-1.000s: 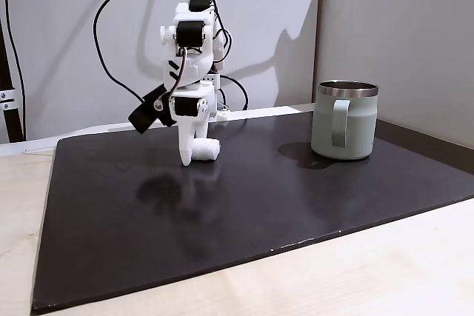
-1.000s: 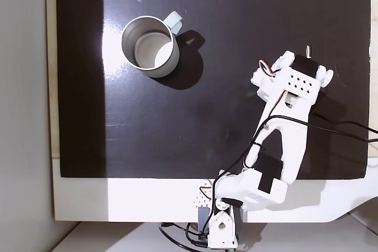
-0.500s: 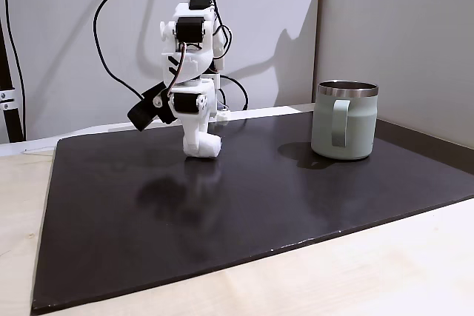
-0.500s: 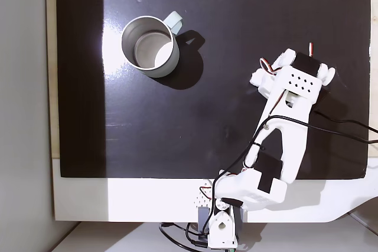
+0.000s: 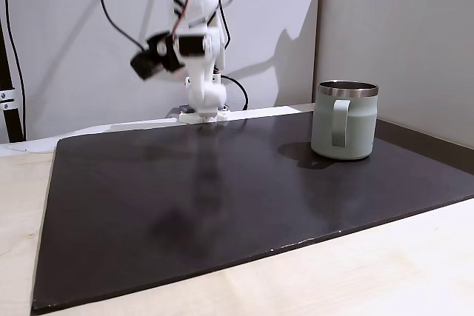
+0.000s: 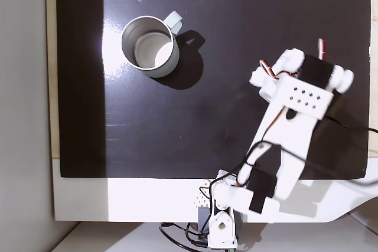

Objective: Grasp a gauze and put it in the cup.

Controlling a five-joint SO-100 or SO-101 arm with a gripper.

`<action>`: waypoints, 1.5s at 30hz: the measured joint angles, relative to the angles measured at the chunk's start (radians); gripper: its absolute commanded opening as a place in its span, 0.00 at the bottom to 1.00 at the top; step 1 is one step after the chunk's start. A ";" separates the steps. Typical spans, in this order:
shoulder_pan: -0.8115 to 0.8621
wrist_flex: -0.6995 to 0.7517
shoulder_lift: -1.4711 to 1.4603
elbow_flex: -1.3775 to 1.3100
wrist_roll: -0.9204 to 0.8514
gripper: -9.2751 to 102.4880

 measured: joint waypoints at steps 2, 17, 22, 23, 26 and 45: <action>-0.005 0.014 0.067 -0.009 -0.018 0.08; -0.190 0.026 0.149 -0.202 -0.034 0.08; -0.322 0.028 0.081 -0.376 -0.018 0.08; -0.348 0.028 0.071 -0.403 -0.018 0.08; -0.420 0.028 0.032 -0.471 -0.009 0.08; -0.738 0.018 -0.353 -0.804 -0.028 0.08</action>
